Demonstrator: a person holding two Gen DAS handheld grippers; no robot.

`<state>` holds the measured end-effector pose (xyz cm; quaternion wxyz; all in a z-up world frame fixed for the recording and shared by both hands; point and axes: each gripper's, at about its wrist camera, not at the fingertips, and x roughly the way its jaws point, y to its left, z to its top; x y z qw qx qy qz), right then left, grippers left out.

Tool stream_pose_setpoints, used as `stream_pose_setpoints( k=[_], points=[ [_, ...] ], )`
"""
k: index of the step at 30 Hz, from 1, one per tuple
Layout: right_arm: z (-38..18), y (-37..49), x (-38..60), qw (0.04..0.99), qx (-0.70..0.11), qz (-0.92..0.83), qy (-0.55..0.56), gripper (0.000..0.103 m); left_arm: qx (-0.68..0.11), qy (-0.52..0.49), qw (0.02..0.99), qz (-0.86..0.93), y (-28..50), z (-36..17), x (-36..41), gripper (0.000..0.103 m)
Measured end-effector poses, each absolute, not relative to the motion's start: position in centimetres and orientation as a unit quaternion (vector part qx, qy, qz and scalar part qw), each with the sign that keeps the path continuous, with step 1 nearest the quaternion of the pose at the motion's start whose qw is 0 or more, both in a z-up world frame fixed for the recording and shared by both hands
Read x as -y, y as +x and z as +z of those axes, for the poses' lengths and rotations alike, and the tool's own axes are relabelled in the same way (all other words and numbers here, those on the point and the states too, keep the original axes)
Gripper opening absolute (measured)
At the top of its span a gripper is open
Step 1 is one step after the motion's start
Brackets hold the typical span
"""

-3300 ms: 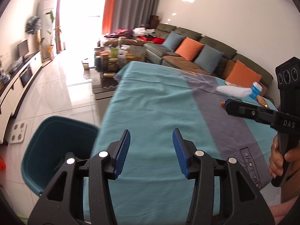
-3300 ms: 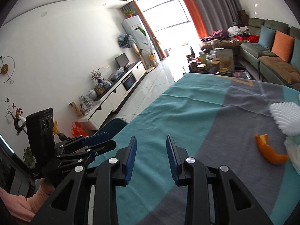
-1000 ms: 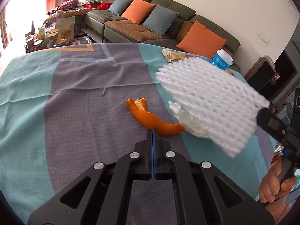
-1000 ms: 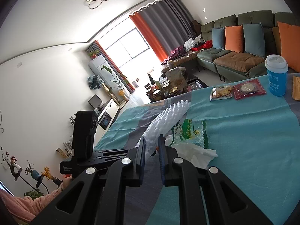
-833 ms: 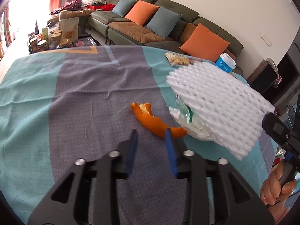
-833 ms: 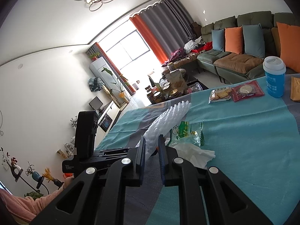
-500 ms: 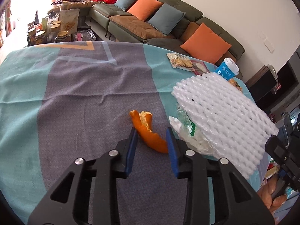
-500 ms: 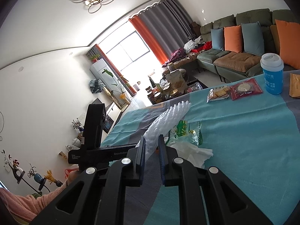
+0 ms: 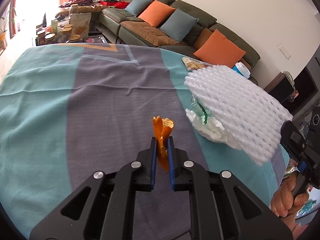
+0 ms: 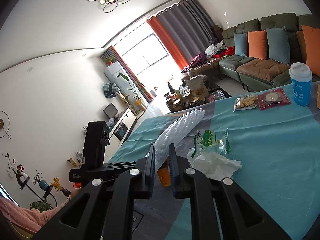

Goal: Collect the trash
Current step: 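Grasp the second orange peel with the left gripper, then carry the orange peel and foam net toward the teal bin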

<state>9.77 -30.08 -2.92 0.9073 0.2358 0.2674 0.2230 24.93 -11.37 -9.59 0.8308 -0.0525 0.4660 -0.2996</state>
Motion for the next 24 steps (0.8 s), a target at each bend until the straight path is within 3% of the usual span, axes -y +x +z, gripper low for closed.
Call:
stream_pose_setpoints(
  k=[24],
  points=[
    [-4.1,10.7,20.4,0.871,-0.300,0.328,0.208,0.012,-0.416,-0.063,0.881,-0.216,16.2,-6.3,-2.0,0.011]
  ],
)
